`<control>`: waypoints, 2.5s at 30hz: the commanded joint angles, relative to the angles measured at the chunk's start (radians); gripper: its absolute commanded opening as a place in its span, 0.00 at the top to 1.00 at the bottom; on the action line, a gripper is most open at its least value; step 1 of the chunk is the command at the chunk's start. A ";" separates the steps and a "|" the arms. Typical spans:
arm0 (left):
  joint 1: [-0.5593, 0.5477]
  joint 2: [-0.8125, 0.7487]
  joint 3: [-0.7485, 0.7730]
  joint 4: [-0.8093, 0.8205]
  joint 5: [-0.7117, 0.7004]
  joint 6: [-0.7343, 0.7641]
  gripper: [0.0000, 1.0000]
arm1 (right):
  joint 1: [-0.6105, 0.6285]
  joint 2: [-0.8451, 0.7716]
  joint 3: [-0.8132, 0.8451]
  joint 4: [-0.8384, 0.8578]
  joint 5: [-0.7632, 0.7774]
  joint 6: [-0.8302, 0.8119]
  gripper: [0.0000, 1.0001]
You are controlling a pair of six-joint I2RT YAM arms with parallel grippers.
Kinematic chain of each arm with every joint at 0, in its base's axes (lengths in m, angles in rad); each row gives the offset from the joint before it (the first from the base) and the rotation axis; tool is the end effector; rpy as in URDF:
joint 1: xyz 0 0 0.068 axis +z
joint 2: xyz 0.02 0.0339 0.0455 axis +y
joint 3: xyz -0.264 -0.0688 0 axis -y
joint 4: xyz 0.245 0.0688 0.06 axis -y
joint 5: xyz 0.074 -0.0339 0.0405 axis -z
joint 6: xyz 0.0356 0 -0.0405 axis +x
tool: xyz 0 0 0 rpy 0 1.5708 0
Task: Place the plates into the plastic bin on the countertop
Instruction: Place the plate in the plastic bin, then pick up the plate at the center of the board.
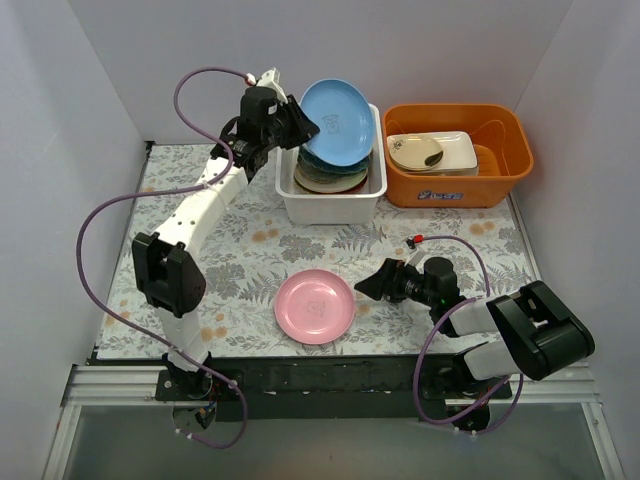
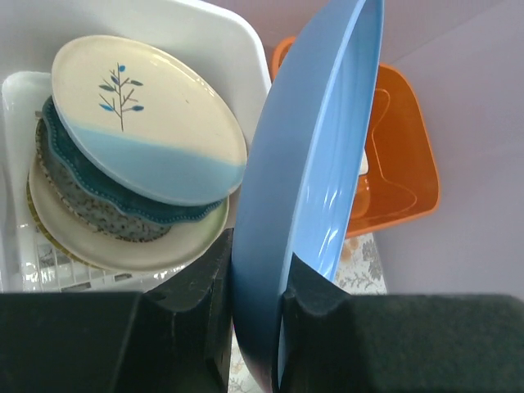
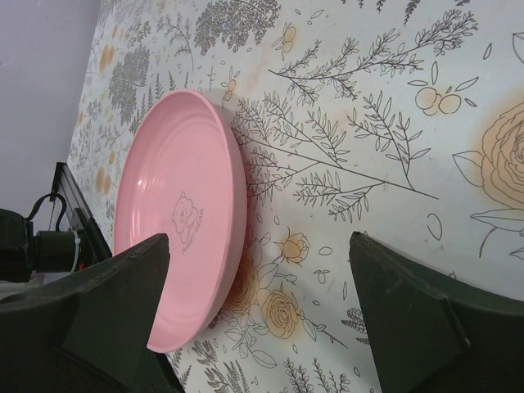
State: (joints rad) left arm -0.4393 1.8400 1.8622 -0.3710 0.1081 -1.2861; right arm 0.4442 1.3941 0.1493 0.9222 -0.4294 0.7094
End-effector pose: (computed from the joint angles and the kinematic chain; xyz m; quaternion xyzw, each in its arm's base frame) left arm 0.3935 -0.1892 0.3960 -0.3078 0.7584 -0.4639 0.3390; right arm 0.1831 0.1035 0.1268 -0.0186 0.8024 0.4563 0.3843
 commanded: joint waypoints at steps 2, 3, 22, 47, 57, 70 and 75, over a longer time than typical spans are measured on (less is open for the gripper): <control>0.025 0.057 0.110 0.044 0.019 -0.048 1.00 | -0.006 0.003 -0.002 -0.028 0.008 -0.013 0.02; 0.028 0.073 0.127 0.041 0.025 -0.053 1.00 | -0.007 0.002 -0.002 -0.028 0.004 -0.013 0.02; 0.054 0.370 0.367 -0.025 0.015 -0.114 1.00 | -0.012 -0.020 -0.016 -0.029 0.021 -0.013 0.02; 0.079 0.256 0.152 0.004 0.081 -0.094 0.04 | -0.012 -0.027 -0.025 -0.023 0.008 -0.013 0.02; 0.079 0.116 0.040 0.066 0.076 -0.094 0.02 | -0.012 -0.027 -0.028 -0.020 0.004 -0.010 0.02; 0.077 -0.027 -0.147 0.107 0.091 -0.085 0.02 | -0.012 -0.050 -0.036 -0.032 0.003 -0.010 0.02; 0.077 -0.169 -0.299 0.127 0.071 -0.073 0.02 | -0.012 -0.052 -0.033 -0.036 0.000 -0.010 0.02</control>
State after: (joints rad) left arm -0.3637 1.8515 1.6432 -0.2768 0.1944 -1.3834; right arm 0.4377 1.3537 0.1268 0.9051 -0.4259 0.7094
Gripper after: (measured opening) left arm 0.981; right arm 0.982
